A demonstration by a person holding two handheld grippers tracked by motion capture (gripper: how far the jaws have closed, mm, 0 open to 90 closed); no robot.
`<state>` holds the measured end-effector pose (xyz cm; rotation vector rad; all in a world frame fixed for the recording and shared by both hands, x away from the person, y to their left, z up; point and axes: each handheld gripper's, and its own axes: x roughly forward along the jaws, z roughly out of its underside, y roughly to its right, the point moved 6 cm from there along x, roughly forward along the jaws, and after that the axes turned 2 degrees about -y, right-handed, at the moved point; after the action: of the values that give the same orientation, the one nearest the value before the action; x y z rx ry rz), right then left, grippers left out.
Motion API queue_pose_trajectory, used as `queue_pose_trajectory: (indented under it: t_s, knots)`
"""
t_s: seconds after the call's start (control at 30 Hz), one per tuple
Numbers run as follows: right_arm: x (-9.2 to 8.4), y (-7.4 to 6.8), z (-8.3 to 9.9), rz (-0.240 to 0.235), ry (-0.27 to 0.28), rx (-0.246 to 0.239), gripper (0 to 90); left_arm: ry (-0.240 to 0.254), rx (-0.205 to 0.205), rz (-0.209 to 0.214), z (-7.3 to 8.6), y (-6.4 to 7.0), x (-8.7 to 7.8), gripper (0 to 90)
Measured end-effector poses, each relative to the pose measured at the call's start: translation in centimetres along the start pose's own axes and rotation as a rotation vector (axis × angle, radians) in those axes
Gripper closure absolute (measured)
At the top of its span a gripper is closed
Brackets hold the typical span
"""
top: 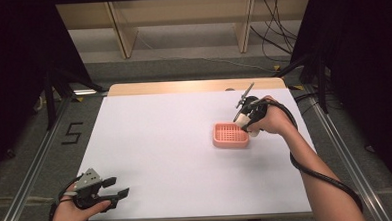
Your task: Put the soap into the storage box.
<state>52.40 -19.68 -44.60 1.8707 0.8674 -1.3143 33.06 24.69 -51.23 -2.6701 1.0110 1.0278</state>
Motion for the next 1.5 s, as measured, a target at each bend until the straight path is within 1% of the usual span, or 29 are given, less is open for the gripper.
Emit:
queue_pose_trajectory:
  t_s: [0.03, 0.07, 0.27, 0.37, 0.4, 0.43, 0.47, 0.57, 0.63, 0.67, 0.73, 0.77, 0.8, 0.83, 0.87, 0.9, 0.93, 1.0, 1.03, 1.07, 1.17, 1.2, 1.23, 1.27, 1.3, 1.33, 1.4, 1.43, 1.5]
  knots:
    - [0.0, 0.0, -0.1, 0.004, -0.001, -0.003, 50.5, -0.005, 0.001, 0.003, 0.0, 0.0, 0.0, 33.0]
    - [0.0, -0.1, -0.1, 0.0, -0.002, 0.007, 50.4, -0.002, 0.003, 0.003, 0.0, 0.0, 0.0, 33.0]
    - [0.1, -0.1, -0.4, 0.002, 0.0, -0.01, 50.5, 0.0, 0.004, 0.004, 0.0, 0.0, 0.0, 33.0]
    - [0.0, -0.2, -0.5, 0.001, -0.002, -0.004, 50.5, 0.003, 0.0, -0.002, 0.0, 0.0, 0.0, 33.0]
    - [0.0, -0.1, -0.6, 0.006, 0.0, -0.018, 50.5, 0.004, 0.004, 0.0, 0.0, 0.0, 0.0, 33.0]
    - [0.0, -0.1, -0.6, 0.005, 0.0, -0.016, 50.5, 0.005, 0.003, 0.0, 0.0, 0.0, 0.0, 33.0]
    - [0.0, -0.2, -0.6, 0.003, -0.003, -0.002, 50.5, 0.005, 0.002, 0.0, 0.0, 0.0, 0.0, 33.0]
    - [0.1, -0.1, -0.8, 0.002, 0.004, -0.028, 50.5, -0.005, 0.006, 0.006, 0.0, 0.0, 0.0, 33.0]
    - [0.1, -0.1, -0.8, 0.002, 0.005, -0.031, 50.5, 0.001, 0.007, -0.001, 0.0, 0.0, 0.0, 33.0]
    - [0.1, -0.3, -0.8, -0.001, -0.001, -0.009, 50.5, -0.011, 0.023, -0.001, 0.1, -0.1, 0.0, 33.0]
    - [0.1, -0.2, -1.0, 0.006, 0.0, -0.03, 50.5, -0.009, 0.006, -0.003, 0.0, 0.0, -0.1, 33.0]
    - [0.1, -0.3, -1.0, 0.003, -0.005, -0.021, 50.5, -0.009, 0.007, 0.002, 0.0, 0.0, -0.1, 33.0]
    - [0.0, -0.3, -1.1, -0.002, -0.003, -0.035, 50.5, -0.007, 0.007, 0.001, 0.0, 0.0, -0.1, 33.0]
    - [0.0, -0.3, -1.2, 0.004, -0.001, -0.027, 50.5, -0.004, 0.006, 0.0, 0.0, 0.0, 0.0, 33.0]
    - [0.0, -0.3, -1.2, 0.005, 0.0, -0.029, 50.5, -0.017, 0.022, 0.0, 0.0, -0.1, -0.1, 33.0]
    - [-0.1, -0.4, -1.3, 0.005, -0.002, -0.03, 50.5, -0.018, 0.026, 0.002, 0.0, -0.1, -0.1, 33.0]
    - [-0.1, -0.4, -1.4, 0.004, -0.004, -0.032, 50.5, -0.006, 0.008, 0.002, 0.0, 0.0, 0.0, 33.0]
    - [0.0, -0.5, -1.5, 0.006, -0.001, -0.027, 50.5, -0.004, 0.008, 0.001, -0.1, 0.0, -0.1, 33.0]
    - [0.0, -0.5, -1.5, 0.0, 0.004, -0.048, 50.5, -0.023, 0.022, -0.014, 0.0, -0.1, -0.3, 33.0]
    - [0.1, -0.7, -1.6, 0.005, -0.001, -0.029, 50.5, -0.022, 0.022, -0.013, 0.0, -0.1, -0.3, 33.0]
    - [0.3, -0.8, -1.7, -0.006, 0.004, -0.05, 50.5, -0.018, 0.022, -0.009, 0.0, -0.1, -0.2, 33.0]
    - [0.4, -1.0, -1.7, 0.002, -0.005, -0.035, 50.5, -0.021, 0.023, -0.011, 0.0, -0.1, -0.3, 33.0]
    - [0.5, -1.1, -1.7, -0.008, -0.004, -0.038, 50.5, -0.015, 0.022, -0.003, 0.0, -0.1, -0.2, 33.0]
    - [0.6, -1.0, -1.8, -0.006, 0.0, -0.058, 50.5, -0.017, 0.023, -0.003, 0.0, -0.1, -0.2, 33.0]
    - [0.7, -1.1, -1.9, -0.009, -0.003, -0.058, 50.5, -0.016, 0.024, -0.001, 0.0, -0.1, -0.2, 33.0]
    - [0.7, -1.1, -1.9, -0.005, -0.004, -0.057, 50.5, -0.009, 0.009, -0.002, -0.1, 0.0, -0.1, 33.0]
    - [0.8, -1.1, -2.0, -0.009, -0.006, -0.058, 50.5, -0.001, 0.0, -0.005, -0.1, 0.1, -0.1, 33.0]
    - [0.8, -1.1, -2.1, -0.009, -0.004, -0.065, 50.5, -0.004, 0.009, -0.009, -0.1, 0.0, -0.1, 33.0]
    - [0.9, -1.2, -2.2, -0.015, -0.007, -0.069, 50.5, -0.005, 0.01, -0.009, 0.0, 0.0, -0.1, 33.0]
